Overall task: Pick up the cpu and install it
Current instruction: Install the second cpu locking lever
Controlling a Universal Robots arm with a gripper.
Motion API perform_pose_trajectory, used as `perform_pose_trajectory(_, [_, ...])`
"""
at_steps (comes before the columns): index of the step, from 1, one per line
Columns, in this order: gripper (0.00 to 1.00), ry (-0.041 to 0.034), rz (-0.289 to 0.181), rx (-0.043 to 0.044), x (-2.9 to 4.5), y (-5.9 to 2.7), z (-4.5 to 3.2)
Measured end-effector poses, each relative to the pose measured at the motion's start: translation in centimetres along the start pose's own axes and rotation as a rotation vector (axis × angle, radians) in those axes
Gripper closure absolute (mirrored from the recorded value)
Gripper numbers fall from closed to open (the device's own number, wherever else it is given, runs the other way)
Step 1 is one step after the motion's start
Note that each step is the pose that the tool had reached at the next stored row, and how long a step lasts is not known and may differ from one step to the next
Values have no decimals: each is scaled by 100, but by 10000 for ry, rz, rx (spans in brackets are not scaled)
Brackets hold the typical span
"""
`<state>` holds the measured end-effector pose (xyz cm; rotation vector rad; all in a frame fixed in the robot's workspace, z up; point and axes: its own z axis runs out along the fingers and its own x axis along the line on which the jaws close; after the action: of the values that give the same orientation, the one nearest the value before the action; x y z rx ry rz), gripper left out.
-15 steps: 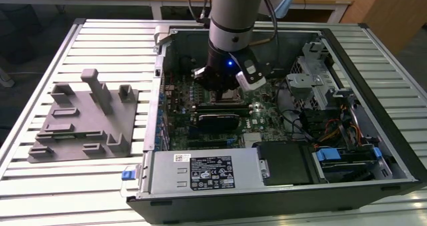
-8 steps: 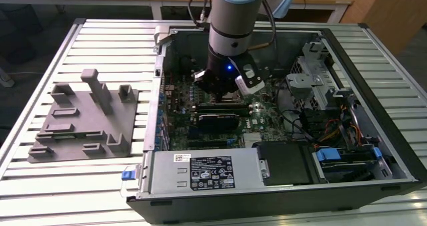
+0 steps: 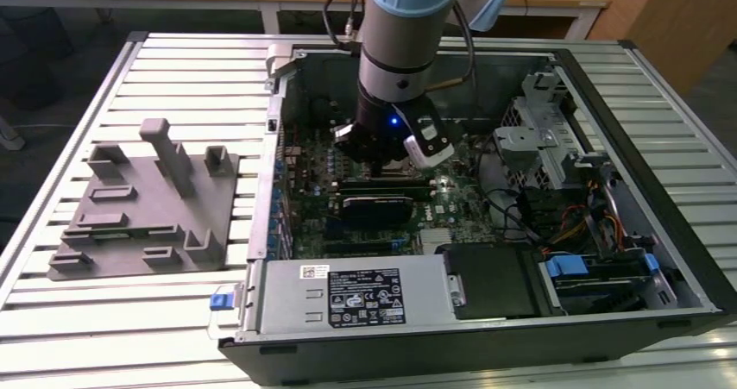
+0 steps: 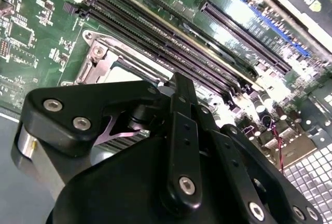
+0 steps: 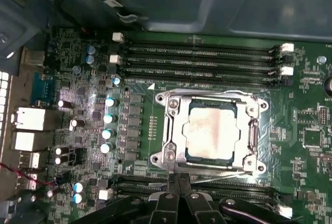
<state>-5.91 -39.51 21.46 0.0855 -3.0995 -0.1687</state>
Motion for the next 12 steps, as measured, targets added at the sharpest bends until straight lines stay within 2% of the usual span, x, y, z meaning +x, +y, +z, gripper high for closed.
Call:
perform_pose_trajectory(7, [89, -8, -8, -165, 23, -67, 19])
perform_pose_trajectory(12, [89, -20, -17, -402, 46, -116, 22])
